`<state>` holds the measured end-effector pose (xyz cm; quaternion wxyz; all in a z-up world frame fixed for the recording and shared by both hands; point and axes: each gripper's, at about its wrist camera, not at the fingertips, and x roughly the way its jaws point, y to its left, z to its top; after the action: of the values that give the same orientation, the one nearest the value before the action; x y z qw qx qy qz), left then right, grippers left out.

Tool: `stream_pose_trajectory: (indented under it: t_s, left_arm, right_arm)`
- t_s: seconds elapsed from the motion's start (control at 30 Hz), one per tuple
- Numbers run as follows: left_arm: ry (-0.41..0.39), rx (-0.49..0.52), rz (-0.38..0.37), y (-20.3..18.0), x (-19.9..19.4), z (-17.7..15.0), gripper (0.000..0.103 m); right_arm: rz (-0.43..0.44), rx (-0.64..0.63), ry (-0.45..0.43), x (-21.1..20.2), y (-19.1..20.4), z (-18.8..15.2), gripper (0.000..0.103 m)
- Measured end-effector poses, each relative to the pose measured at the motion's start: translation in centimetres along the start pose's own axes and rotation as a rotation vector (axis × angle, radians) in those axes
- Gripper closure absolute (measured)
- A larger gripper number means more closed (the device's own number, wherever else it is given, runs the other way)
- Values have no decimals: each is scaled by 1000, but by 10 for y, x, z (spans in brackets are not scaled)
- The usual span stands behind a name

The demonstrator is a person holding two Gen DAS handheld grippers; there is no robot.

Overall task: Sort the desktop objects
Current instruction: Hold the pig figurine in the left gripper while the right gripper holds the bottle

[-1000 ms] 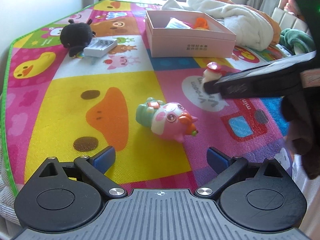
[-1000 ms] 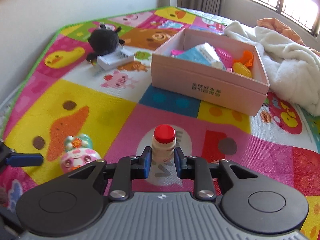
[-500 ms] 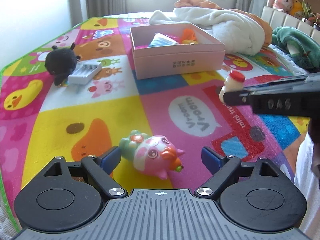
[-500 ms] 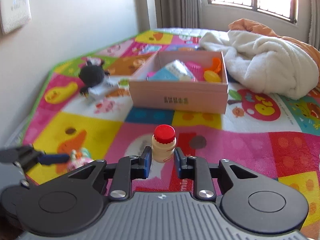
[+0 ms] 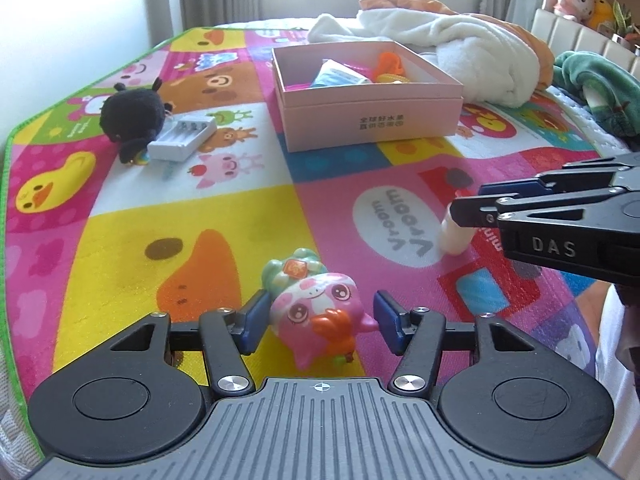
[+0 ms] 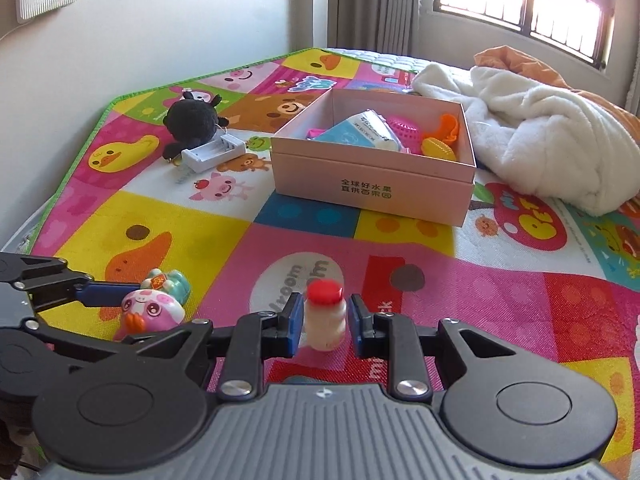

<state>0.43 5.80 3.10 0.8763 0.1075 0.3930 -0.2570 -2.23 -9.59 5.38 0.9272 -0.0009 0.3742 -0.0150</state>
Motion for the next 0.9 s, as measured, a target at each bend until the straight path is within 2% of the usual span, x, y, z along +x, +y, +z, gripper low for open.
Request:
stream_pose_trajectory:
  t_s: [0.23, 0.33, 0.4, 0.5, 0.77, 0.9]
  left_arm:
    - [24, 9, -9, -1, 3, -6, 40]
    - [29, 10, -21, -1, 5, -8, 30]
    - [26, 14, -28, -4, 6, -9, 17]
    - [26, 20, -28, -7, 8, -10, 8]
    - [17, 18, -17, -12, 16, -5, 8]
    - [6, 34, -3, -14, 19, -2, 20]
  right_arm:
    - [-18, -15, 5, 2, 3, -1, 79]
    - [-23, -22, 6, 3, 4, -1, 79]
    - [-24, -26, 7, 3, 5, -2, 79]
    - [-22, -28, 8, 3, 5, -2, 79]
    - [-20, -26, 17, 5, 4, -2, 79]
    - [-20, -26, 18, 5, 4, -2, 79]
